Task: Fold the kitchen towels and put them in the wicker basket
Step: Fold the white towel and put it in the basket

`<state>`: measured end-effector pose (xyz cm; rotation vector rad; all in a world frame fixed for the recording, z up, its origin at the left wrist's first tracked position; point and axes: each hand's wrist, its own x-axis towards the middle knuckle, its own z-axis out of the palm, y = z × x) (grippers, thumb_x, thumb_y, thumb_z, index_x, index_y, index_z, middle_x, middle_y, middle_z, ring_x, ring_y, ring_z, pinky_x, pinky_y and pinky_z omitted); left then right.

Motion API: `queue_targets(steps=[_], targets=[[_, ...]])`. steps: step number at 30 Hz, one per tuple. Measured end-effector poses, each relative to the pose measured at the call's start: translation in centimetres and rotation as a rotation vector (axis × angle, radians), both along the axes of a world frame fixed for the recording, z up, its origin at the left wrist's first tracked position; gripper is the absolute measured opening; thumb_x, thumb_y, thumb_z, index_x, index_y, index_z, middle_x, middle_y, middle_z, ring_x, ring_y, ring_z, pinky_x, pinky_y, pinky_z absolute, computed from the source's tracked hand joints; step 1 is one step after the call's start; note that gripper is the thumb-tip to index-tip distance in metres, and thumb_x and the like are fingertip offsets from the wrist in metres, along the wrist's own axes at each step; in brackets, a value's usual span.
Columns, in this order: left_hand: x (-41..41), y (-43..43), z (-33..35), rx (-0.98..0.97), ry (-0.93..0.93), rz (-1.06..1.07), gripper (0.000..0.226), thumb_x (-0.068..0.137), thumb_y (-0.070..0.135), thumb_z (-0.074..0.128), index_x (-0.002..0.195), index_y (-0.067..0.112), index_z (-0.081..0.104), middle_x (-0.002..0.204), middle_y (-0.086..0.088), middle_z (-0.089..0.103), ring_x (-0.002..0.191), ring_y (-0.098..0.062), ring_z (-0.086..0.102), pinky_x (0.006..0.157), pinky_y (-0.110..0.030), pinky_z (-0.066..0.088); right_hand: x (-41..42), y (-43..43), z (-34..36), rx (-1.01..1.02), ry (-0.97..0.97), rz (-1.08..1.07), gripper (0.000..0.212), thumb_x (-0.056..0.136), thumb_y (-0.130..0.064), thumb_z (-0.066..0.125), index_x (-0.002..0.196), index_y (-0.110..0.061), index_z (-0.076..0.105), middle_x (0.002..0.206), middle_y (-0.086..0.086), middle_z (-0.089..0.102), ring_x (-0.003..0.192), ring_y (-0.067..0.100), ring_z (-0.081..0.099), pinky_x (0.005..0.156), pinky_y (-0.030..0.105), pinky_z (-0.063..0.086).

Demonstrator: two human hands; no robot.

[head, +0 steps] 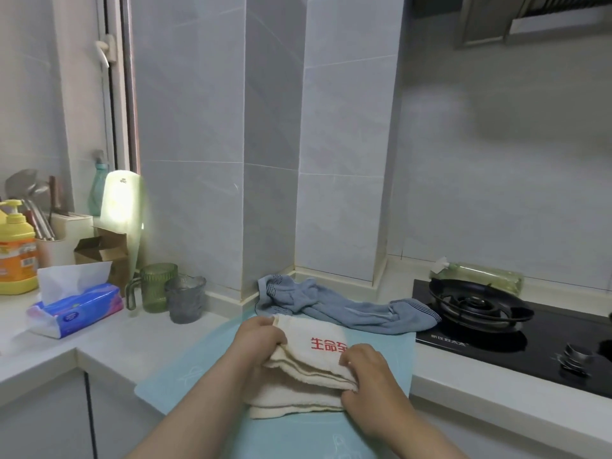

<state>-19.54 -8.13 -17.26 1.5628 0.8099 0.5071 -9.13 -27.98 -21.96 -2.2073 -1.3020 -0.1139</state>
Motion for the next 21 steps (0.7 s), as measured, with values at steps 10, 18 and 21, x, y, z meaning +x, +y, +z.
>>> queue_targets(steps=[10, 18, 21], targets=[[-2.8, -0.8, -2.7, 0.052, 0.040, 0.017, 0.046, 0.079, -0.008, 0.056, 0.117, 0.019, 0.055, 0.091, -0.012, 0.065, 0.045, -0.019, 0.052, 0.040, -0.021, 0.036, 0.1, -0.5, -1.4, 0.043, 0.036, 0.024, 0.043, 0.088, -0.014, 0.052, 0.127, -0.034, 0.054, 0.119, -0.023, 0.042, 0.115, -0.002, 0.039, 0.096, 0.006, 0.024], [-3.5, -1.1, -2.9, 0.050, 0.070, 0.108, 0.037, 0.069, 0.006, 0.060, 0.105, 0.011, 0.058, 0.075, -0.012, 0.060, 0.054, -0.022, 0.050, 0.049, -0.024, 0.037, 0.0, -0.3, -2.0, 0.050, 0.011, 0.079, 0.040, 0.090, -0.011, 0.051, 0.124, -0.028, 0.064, 0.123, -0.033, 0.039, 0.121, -0.006, 0.032, 0.105, 0.003, 0.018], [-3.8, -0.5, -2.3, 0.374, 0.276, 0.071, 0.046, 0.078, 0.016, 0.066, 0.122, 0.015, 0.053, 0.108, -0.007, 0.062, 0.085, -0.021, 0.062, 0.066, -0.027, 0.045, 0.4, -0.7, -1.9, 0.042, 0.047, 0.095, 0.038, 0.091, -0.016, 0.054, 0.123, -0.034, 0.063, 0.120, -0.039, 0.035, 0.121, -0.010, 0.032, 0.101, -0.001, 0.014]])
